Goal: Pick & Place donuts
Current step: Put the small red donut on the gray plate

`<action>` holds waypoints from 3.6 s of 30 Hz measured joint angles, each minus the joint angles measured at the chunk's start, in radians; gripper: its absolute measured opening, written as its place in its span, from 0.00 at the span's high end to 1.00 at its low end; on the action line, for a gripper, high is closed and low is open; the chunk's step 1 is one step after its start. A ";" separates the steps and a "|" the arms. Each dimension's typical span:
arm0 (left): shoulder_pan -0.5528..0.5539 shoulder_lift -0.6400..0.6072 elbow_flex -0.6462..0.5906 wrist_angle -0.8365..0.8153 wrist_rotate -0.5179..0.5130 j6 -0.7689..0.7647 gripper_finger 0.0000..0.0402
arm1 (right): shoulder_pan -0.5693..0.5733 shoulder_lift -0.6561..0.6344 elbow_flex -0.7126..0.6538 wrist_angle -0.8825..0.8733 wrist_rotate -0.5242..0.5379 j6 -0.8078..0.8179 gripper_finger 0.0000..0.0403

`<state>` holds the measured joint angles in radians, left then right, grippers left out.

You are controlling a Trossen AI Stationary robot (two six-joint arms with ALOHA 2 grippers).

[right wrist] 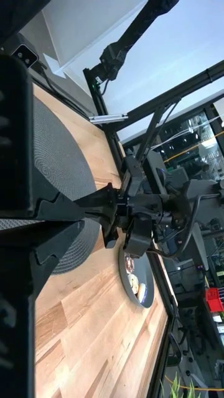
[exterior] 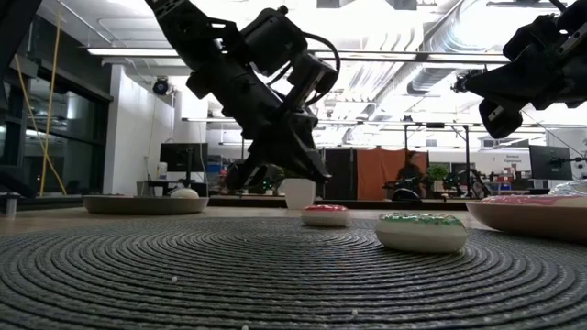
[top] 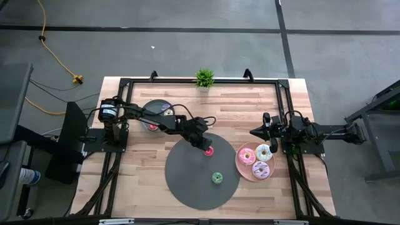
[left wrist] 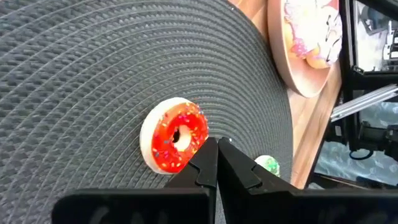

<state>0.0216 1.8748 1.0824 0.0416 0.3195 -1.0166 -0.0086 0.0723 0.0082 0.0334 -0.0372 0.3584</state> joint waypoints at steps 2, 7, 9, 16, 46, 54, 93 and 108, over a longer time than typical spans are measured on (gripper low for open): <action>0.000 0.000 0.000 -0.002 -0.004 0.017 1.00 | 0.000 0.000 0.000 0.000 0.000 0.000 1.00; 0.000 0.000 0.000 -0.064 -0.033 0.079 1.00 | 0.000 0.000 0.000 0.000 0.000 0.000 1.00; 0.000 0.000 0.000 -0.079 -0.042 0.093 0.98 | 0.000 0.000 0.000 0.000 0.000 0.000 1.00; -0.001 0.000 0.000 -0.099 -0.050 0.123 0.79 | 0.000 0.000 0.000 0.000 0.000 0.000 1.00; -0.002 0.039 0.000 -0.036 -0.014 0.065 0.50 | 0.000 0.000 0.000 0.000 0.000 0.000 1.00; -0.002 0.073 -0.001 0.022 0.045 0.032 0.50 | 0.000 0.000 0.000 0.000 0.000 0.000 1.00; -0.008 0.036 -0.001 0.065 0.085 -0.001 0.99 | 0.000 0.000 0.000 0.000 0.000 0.000 1.00; 0.065 -0.267 -0.030 -0.195 -0.100 0.006 0.99 | 0.000 0.000 0.000 0.000 0.000 0.000 1.00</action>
<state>0.0868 1.6081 1.0523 -0.1535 0.2199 -1.0105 -0.0084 0.0726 0.0080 0.0334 -0.0371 0.3582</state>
